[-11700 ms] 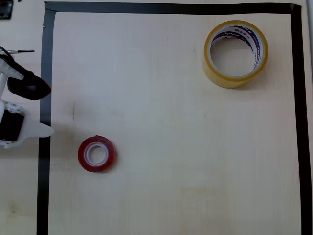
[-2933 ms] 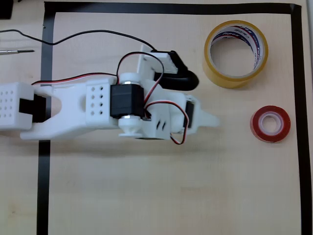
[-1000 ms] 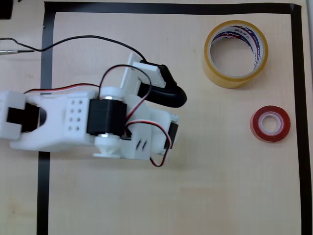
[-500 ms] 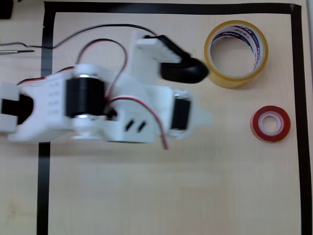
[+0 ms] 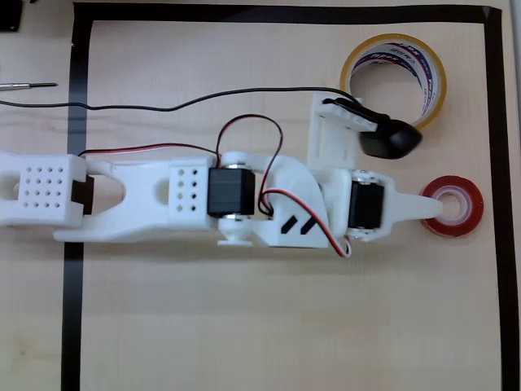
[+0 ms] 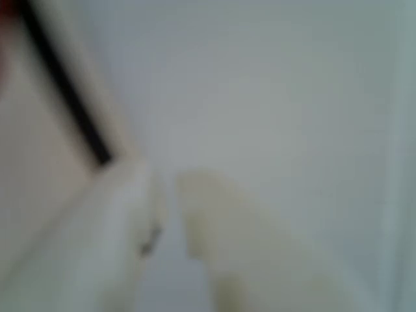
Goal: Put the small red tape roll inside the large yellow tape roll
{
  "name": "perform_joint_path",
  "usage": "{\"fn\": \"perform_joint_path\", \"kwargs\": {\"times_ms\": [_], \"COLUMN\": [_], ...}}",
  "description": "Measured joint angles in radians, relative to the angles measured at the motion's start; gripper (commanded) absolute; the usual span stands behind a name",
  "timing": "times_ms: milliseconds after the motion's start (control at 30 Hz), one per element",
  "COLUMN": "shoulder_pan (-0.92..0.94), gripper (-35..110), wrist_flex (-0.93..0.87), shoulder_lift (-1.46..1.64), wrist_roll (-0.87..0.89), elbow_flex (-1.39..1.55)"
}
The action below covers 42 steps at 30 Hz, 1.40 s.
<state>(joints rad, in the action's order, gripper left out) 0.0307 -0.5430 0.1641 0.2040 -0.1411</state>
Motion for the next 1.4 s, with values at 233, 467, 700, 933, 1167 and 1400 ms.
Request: {"fn": "perform_joint_path", "kwargs": {"times_ms": [233,467,700,933,1167,1400], "shoulder_pan": [0.006,0.003,0.002,-0.015,-0.011,0.015], "gripper": [0,0,0,0,0,0], "wrist_flex": [0.126,0.149,0.219,0.23,0.23,0.178], "shoulder_lift": [0.0,-0.002,-0.002,0.0,0.0,0.0], "wrist_roll": [0.058,0.204,0.43,0.661,0.785,0.868], "elbow_flex": [0.051,0.115,0.153,0.164,0.222,0.293]}}
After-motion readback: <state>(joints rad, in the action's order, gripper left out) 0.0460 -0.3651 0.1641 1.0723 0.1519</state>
